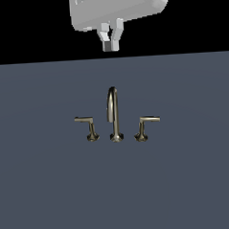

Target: Turn on the faucet by rotating a designated handle.

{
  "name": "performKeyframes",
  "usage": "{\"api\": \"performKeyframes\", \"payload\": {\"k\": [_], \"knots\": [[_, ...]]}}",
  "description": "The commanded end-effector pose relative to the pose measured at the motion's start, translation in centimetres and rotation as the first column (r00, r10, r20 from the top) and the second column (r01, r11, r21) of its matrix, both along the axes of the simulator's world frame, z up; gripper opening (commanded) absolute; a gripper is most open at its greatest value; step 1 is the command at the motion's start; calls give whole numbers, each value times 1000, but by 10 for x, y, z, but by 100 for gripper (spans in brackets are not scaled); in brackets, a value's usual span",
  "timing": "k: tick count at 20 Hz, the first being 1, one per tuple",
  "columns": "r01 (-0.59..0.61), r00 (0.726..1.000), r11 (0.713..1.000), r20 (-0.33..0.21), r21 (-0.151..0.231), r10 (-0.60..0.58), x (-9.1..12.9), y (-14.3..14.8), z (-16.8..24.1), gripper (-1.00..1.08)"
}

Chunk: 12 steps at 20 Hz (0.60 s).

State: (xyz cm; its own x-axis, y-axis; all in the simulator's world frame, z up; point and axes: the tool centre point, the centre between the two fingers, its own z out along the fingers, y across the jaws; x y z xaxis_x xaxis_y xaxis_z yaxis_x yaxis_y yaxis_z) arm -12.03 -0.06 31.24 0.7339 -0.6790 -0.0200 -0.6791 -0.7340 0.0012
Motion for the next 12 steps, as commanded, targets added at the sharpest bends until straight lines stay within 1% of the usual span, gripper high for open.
{"api": "performKeyframes", "payload": {"k": [1,4,7,12], "knots": [[69,998,998,1,0,-69,13,-4,-17,-100],[149,989,989,2,-1,-149,28,-11,-36,-100],[228,974,974,3,-2,-228,42,-18,-56,-100],[358,934,934,5,-5,-358,65,-34,-89,-100]]}}
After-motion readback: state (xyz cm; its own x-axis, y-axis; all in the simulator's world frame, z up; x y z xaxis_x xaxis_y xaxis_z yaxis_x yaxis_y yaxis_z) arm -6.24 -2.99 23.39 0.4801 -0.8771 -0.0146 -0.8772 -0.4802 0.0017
